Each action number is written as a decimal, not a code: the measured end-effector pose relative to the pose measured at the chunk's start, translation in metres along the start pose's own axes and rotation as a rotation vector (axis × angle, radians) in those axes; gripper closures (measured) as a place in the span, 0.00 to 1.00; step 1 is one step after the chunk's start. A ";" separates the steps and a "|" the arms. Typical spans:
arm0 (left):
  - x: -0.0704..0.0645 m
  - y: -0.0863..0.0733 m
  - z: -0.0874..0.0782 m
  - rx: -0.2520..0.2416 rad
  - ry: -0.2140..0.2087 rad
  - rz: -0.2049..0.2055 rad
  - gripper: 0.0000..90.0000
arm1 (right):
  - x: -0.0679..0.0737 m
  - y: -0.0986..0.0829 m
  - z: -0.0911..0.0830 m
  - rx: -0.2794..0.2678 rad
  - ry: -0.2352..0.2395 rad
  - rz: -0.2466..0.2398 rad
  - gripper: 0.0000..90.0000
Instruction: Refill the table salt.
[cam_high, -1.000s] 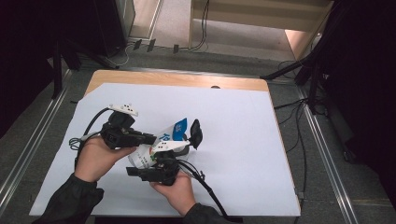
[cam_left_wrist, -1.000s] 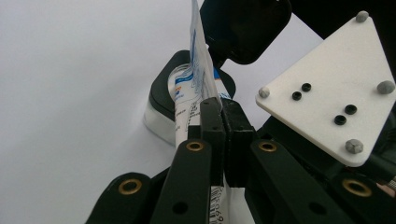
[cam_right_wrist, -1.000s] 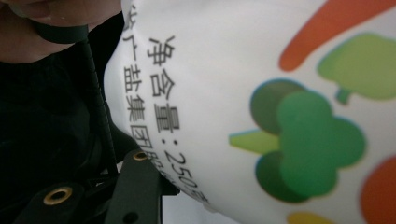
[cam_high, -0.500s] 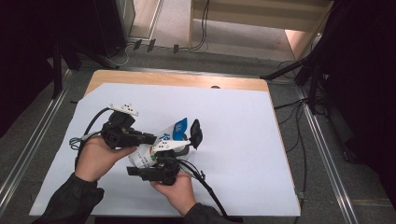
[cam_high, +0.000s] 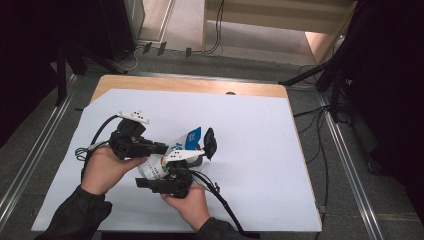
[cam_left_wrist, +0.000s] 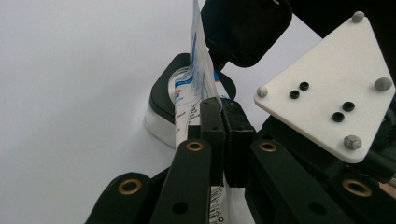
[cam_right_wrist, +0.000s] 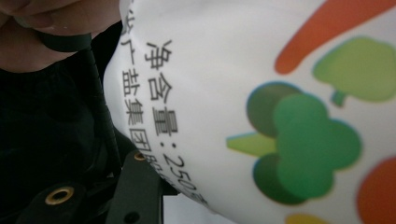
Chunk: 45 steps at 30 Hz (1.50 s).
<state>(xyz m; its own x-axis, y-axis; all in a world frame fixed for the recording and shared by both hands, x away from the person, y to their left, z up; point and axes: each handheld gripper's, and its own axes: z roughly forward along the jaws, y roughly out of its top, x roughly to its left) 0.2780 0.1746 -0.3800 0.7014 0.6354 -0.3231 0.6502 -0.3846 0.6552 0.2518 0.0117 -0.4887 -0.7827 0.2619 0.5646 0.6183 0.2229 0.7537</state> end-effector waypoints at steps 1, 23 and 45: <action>0.000 0.000 0.000 0.000 0.005 0.001 1.00 | 0.000 0.000 0.000 -0.001 0.002 0.001 0.69; -0.002 0.002 0.000 -0.004 0.014 0.003 1.00 | 0.001 0.001 -0.001 -0.008 0.017 0.013 0.67; -0.002 0.003 0.001 -0.005 0.016 0.000 1.00 | 0.001 0.002 -0.001 -0.009 0.014 0.013 0.67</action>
<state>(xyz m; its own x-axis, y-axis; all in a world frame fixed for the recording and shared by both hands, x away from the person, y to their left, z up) 0.2788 0.1710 -0.3781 0.6967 0.6460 -0.3118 0.6484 -0.3814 0.6588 0.2524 0.0117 -0.4862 -0.7753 0.2517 0.5793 0.6281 0.2111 0.7489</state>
